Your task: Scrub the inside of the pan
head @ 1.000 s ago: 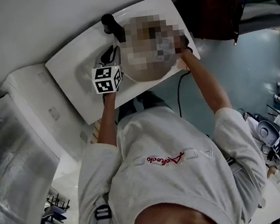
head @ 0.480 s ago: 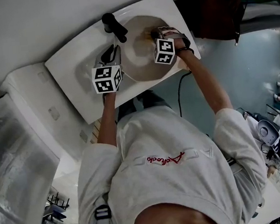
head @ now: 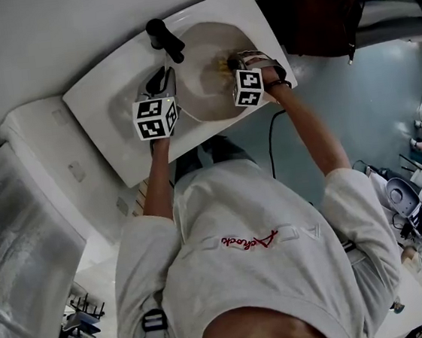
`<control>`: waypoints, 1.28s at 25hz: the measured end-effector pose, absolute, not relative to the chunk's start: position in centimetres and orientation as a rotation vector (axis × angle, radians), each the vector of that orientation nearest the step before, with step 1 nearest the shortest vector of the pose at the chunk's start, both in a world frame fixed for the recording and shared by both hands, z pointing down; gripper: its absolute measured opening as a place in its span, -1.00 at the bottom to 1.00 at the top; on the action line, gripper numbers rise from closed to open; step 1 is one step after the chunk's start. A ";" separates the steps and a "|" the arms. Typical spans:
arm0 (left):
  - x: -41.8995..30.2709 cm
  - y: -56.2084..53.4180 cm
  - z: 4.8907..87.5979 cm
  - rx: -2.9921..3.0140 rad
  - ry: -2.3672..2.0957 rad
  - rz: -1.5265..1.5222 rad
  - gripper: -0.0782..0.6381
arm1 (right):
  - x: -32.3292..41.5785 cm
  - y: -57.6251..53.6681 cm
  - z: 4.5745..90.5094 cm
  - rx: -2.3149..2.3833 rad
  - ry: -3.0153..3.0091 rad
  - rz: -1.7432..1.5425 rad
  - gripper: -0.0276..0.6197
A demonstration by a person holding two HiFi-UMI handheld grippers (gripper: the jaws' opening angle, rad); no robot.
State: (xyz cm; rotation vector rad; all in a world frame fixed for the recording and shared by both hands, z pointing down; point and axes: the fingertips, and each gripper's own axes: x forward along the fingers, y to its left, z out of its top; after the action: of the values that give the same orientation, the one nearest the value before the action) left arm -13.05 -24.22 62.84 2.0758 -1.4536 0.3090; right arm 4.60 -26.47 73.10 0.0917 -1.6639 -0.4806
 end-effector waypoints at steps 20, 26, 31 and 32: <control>-13.1 -24.2 62.9 2.060 -1.486 0.323 -0.63 | 4.0 -18.8 73.6 -0.167 -1.662 -0.467 -0.83; -13.1 -24.1 62.9 2.057 -1.479 0.340 -0.63 | 3.2 -17.5 73.4 -0.194 -1.682 -0.443 -0.83; -13.0 -24.2 62.9 2.065 -1.465 0.368 -0.63 | 2.6 -17.2 72.8 -0.166 -1.720 -0.421 -0.83; -13.0 -24.1 62.8 2.070 -1.463 0.371 -0.63 | 2.4 -17.2 72.6 -0.149 -1.738 -0.413 -0.83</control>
State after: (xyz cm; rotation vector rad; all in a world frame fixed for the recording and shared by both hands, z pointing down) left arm -13.02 -24.14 62.82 2.0698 -1.4628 0.3705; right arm 2.41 -17.20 72.58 -0.1488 -1.7380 -0.4131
